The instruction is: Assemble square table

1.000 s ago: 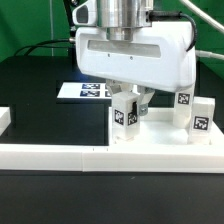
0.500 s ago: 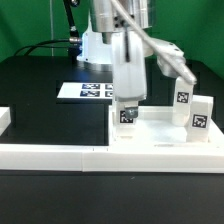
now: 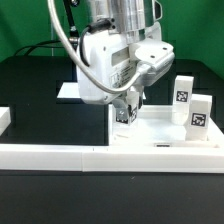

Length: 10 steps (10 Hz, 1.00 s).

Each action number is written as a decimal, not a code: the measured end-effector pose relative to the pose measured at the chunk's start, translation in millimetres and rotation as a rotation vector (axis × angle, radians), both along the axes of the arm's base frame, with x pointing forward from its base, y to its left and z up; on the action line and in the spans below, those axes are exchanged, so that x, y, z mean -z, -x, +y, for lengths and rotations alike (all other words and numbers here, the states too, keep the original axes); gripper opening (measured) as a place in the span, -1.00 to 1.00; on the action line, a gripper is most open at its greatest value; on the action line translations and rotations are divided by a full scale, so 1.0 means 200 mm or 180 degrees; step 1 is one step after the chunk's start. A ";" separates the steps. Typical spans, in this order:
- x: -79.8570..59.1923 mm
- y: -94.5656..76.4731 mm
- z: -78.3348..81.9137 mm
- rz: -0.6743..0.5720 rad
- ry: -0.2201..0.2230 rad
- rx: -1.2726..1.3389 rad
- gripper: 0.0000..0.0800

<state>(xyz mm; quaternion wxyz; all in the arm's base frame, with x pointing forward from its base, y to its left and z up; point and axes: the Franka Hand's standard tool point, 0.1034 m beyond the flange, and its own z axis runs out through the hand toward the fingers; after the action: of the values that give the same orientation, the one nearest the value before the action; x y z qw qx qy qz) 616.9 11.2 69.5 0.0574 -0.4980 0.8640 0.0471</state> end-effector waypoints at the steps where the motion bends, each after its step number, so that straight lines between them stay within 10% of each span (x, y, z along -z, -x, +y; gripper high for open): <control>1: 0.00 0.00 0.00 0.0006 -0.0001 0.0040 -0.27; 3: 0.00 0.00 0.00 -0.0006 0.0009 -0.0094 -0.27; 5: 0.01 0.03 -0.01 -0.0101 0.0010 -0.1393 0.47; 10: 0.01 0.03 -0.02 -0.0241 0.0087 -0.2605 0.62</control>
Offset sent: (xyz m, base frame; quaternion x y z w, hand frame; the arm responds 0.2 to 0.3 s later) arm -0.0103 0.0102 0.0014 -0.0647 -0.0526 -0.3531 0.9319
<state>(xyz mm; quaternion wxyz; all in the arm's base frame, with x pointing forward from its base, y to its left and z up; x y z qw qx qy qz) 610.2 6.4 67.3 0.0590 -0.8027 0.5924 0.0363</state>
